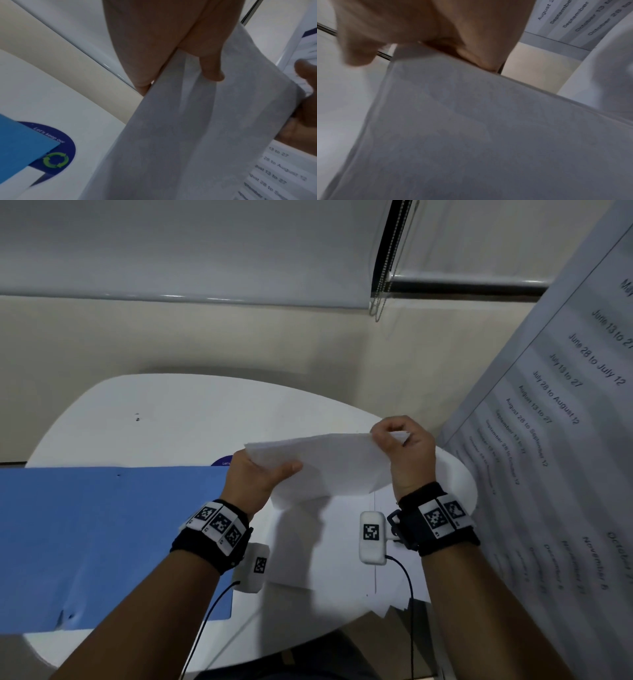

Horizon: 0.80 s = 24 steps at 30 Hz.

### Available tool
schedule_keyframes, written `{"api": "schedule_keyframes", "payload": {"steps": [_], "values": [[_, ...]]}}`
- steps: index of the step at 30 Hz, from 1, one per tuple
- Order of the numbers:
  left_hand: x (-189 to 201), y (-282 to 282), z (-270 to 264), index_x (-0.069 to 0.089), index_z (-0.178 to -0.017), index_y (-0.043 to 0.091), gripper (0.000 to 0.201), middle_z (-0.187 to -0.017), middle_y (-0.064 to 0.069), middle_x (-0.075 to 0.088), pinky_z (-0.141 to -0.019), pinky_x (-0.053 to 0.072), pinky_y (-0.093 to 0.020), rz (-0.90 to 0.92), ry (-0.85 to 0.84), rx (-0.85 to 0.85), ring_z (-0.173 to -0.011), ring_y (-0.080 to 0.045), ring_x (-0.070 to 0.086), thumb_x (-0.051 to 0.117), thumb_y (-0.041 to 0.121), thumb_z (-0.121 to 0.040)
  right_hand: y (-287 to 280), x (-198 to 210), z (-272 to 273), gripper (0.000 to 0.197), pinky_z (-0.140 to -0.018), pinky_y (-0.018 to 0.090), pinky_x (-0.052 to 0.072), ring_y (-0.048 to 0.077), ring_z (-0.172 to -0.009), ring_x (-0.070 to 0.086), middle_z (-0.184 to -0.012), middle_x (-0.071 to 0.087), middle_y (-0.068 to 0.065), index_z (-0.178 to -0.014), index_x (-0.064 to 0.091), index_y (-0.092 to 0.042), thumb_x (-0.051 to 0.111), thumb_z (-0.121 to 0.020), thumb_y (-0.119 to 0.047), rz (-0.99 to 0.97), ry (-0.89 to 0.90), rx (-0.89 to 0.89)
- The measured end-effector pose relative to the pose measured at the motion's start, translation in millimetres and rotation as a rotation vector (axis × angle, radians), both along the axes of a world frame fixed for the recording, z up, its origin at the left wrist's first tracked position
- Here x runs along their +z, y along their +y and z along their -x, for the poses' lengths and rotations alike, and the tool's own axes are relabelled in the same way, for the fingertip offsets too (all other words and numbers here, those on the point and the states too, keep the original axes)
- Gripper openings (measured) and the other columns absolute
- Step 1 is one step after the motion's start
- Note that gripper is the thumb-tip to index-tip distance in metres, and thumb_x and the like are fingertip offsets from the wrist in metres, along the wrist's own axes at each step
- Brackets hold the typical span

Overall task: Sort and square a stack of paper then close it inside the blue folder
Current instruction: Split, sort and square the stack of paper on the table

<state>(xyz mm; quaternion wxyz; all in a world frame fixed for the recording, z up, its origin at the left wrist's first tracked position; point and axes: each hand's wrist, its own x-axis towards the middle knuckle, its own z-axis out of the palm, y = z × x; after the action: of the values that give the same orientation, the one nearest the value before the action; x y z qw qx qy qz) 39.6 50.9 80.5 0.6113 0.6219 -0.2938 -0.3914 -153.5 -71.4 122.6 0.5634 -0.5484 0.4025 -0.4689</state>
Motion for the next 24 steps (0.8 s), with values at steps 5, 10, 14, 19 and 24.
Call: {"api": "schedule_keyframes", "payload": {"steps": [5, 10, 14, 19, 24], "values": [[-8.4, 0.3, 2.2, 0.071, -0.099, 0.028, 0.022, -0.092, 0.014, 0.077, -0.072, 0.056, -0.017, -0.022, -0.054, 0.014, -0.088, -0.004, 0.073, 0.081, 0.016, -0.082, 2.4, 0.4, -7.3, 0.020, -0.072, 0.030, 0.045, 0.015, -0.073, 0.061, -0.072, 0.068, 0.003, -0.073, 0.068, -0.009, 0.057, -0.086, -0.020, 0.003, 0.025, -0.129], [-9.2, -6.3, 3.5, 0.072, -0.091, 0.024, 0.005, -0.086, 0.010, 0.075, -0.066, 0.054, -0.019, -0.043, -0.074, 0.104, -0.077, -0.001, 0.071, 0.075, 0.021, -0.088, -4.5, 8.9, -0.4, 0.018, -0.072, 0.026, 0.049, 0.013, -0.074, 0.062, -0.076, 0.069, 0.002, -0.079, 0.067, -0.014, 0.064, -0.080, -0.031, 0.030, 0.009, -0.038], [-11.0, -8.5, 3.7, 0.072, -0.098, 0.024, 0.017, -0.094, 0.006, 0.076, -0.072, 0.058, -0.022, -0.057, -0.072, 0.052, -0.086, -0.006, 0.072, 0.080, 0.022, -0.083, -10.3, -1.2, 3.3, 0.033, -0.068, 0.024, 0.052, 0.006, -0.074, 0.064, -0.081, 0.069, -0.009, -0.083, 0.068, -0.020, 0.086, -0.056, -0.027, -0.024, 0.156, 0.098], [-22.7, -8.5, -0.2, 0.072, -0.104, 0.024, 0.030, -0.102, 0.003, 0.077, -0.080, 0.059, -0.030, -0.114, -0.027, 0.047, -0.095, -0.013, 0.073, 0.085, 0.023, -0.077, -13.1, -21.8, 5.9, 0.038, -0.063, 0.025, 0.054, 0.008, -0.071, 0.066, -0.077, 0.069, -0.005, -0.080, 0.067, -0.017, 0.093, -0.054, -0.009, -0.093, 0.169, 0.045], [-30.3, -5.7, 2.7, 0.071, -0.093, 0.022, 0.007, -0.091, 0.002, 0.074, -0.074, 0.057, -0.034, -0.208, -0.176, 0.031, -0.083, -0.010, 0.071, 0.072, 0.029, -0.090, 1.6, -56.2, 2.2, 0.027, -0.066, 0.016, 0.055, 0.004, -0.078, 0.069, -0.087, 0.071, -0.009, -0.086, 0.066, -0.023, 0.086, -0.069, -0.015, -0.201, 0.288, 0.070]]}}
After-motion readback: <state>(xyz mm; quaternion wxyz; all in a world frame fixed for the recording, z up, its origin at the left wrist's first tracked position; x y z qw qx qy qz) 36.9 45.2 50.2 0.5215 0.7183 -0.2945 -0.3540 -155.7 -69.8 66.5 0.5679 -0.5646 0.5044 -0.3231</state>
